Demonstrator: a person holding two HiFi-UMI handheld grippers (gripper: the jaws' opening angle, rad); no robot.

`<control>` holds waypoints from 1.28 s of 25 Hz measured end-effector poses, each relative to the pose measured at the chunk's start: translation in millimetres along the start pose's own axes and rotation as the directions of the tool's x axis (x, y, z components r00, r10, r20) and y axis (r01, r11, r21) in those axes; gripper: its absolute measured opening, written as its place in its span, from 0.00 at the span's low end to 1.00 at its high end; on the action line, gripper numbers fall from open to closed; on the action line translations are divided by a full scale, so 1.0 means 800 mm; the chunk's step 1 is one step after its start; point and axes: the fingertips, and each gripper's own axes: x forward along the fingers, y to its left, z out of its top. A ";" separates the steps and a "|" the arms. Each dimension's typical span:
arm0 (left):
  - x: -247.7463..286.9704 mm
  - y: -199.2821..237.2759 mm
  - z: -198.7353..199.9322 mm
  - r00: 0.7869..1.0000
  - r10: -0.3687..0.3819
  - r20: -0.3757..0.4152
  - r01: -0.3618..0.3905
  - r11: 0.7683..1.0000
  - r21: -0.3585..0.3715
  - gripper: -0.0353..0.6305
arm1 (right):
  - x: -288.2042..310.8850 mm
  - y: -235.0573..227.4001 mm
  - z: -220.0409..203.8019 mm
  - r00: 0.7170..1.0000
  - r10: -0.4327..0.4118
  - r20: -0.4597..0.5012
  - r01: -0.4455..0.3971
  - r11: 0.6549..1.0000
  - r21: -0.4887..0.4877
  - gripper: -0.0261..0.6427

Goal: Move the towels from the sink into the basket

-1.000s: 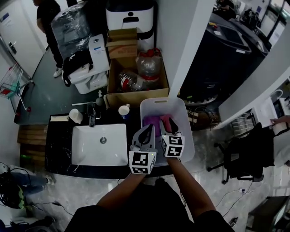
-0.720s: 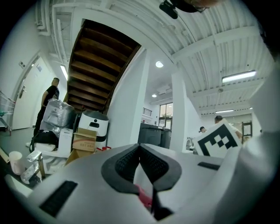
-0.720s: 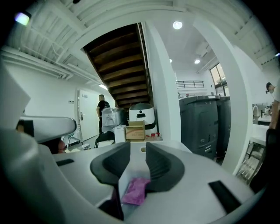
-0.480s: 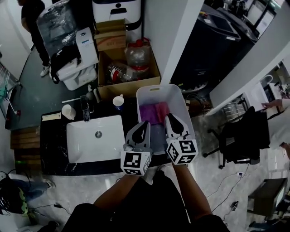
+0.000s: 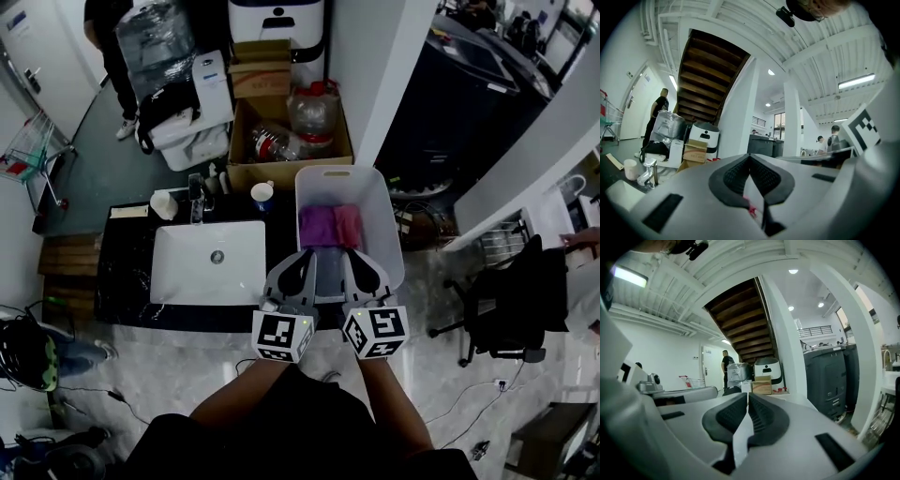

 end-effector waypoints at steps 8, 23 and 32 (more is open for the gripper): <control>-0.042 -0.066 -0.022 0.998 0.068 -0.011 -0.067 0.997 0.039 0.06 | -0.087 -0.005 -0.015 0.999 0.027 0.024 -0.026 0.999 -0.041 0.07; -0.082 -0.160 -0.029 0.992 0.122 0.019 -0.123 0.990 0.069 0.06 | -0.182 -0.030 -0.020 0.995 0.034 0.094 -0.029 0.998 -0.056 0.07; -0.087 -0.184 -0.042 0.991 0.130 0.010 -0.131 0.988 0.077 0.06 | -0.204 -0.041 -0.032 0.994 0.049 0.094 -0.046 0.998 -0.041 0.07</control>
